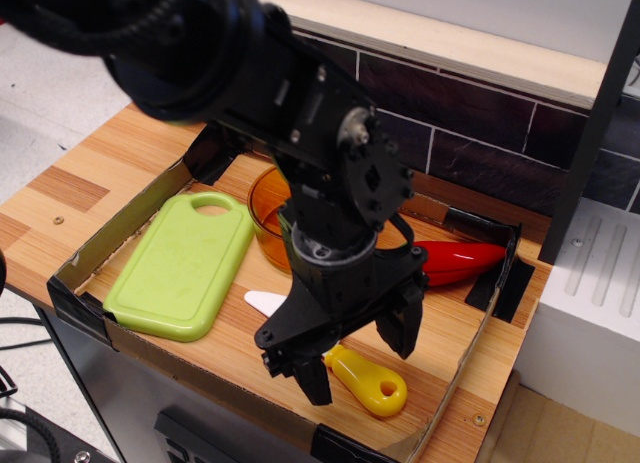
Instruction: Put knife in pot
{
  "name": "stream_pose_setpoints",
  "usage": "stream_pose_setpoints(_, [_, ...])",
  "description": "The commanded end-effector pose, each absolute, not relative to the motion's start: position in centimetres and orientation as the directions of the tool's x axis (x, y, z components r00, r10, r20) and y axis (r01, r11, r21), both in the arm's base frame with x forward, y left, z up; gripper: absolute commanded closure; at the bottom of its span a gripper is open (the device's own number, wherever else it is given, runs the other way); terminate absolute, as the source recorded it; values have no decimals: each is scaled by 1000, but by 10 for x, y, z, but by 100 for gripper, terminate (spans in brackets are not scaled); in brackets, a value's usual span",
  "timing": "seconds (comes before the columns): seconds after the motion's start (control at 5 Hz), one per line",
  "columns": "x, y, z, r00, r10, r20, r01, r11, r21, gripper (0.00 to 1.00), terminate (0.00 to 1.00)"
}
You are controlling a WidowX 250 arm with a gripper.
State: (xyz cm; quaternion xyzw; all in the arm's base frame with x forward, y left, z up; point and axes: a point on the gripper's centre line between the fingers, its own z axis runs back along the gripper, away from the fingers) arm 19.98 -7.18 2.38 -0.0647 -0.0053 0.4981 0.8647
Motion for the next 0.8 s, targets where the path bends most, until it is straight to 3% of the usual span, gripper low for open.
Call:
stream_pose_setpoints(0.0, [212, -79, 16, 514, 856, -54, -856, 509, -88, 0, 0])
stream_pose_setpoints(0.4, [212, -83, -2, 521, 852, -53, -854, 519, -43, 0, 0])
stream_pose_setpoints(0.6, [209, -83, -5, 525, 849, -63, -851, 522, -54, 100, 0])
